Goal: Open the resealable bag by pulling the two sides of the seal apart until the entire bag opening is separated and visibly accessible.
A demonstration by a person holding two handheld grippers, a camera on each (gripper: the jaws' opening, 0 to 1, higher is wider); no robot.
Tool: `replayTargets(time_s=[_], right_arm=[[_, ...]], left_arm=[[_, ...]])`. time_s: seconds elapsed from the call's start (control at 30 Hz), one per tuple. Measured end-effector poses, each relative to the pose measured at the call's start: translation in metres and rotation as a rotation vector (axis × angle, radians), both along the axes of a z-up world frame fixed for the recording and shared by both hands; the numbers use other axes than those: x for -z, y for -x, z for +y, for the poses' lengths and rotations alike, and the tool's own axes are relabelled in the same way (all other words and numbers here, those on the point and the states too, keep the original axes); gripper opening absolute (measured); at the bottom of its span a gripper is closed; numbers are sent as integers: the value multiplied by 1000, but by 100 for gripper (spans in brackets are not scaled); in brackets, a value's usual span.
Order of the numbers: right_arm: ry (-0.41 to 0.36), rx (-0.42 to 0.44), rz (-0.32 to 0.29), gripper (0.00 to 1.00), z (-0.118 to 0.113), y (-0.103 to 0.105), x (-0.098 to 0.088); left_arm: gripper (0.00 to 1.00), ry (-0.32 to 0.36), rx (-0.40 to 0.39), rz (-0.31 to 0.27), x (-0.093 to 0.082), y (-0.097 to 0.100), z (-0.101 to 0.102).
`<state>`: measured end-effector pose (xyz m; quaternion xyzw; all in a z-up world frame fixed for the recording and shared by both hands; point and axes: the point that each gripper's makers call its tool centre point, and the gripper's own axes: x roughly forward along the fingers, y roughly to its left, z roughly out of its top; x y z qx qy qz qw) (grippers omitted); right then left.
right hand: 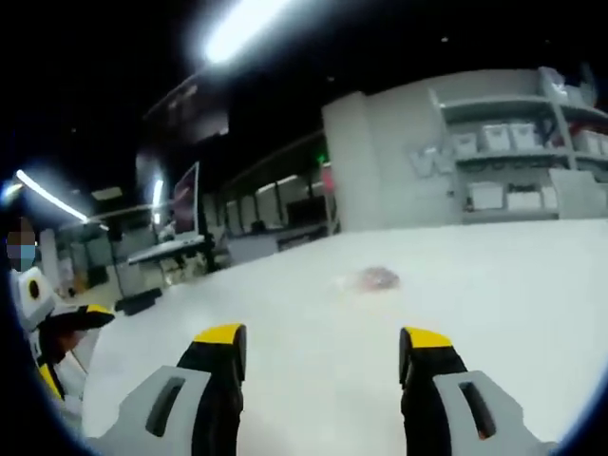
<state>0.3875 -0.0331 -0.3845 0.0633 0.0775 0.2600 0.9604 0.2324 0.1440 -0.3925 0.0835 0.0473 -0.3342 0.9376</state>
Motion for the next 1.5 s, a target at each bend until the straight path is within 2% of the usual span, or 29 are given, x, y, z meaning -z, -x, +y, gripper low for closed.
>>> replayTargets(time_s=[0.07,0.2,0.4,0.6,1.1,1.5], right_arm=[[-3,7,2,73,-2,1,1],[-9,25,-3,88,-5,3,0],[-17,43,-12,100,-12,8,0],[-19,48,2,99,-18,12,5],[-22,67,-13,98,-36,26,5],[-25,70,-86,99,-39,42,-13]], left_arm=[[99,0,-4,-1,-1,0,1],[99,1,-7,-4,-1,1,1],[99,-3,-6,3,2,2,-1],[99,12,-15,4,1,2,1],[98,23,-26,19,7,4,5],[98,31,-43,14,7,0,16]])
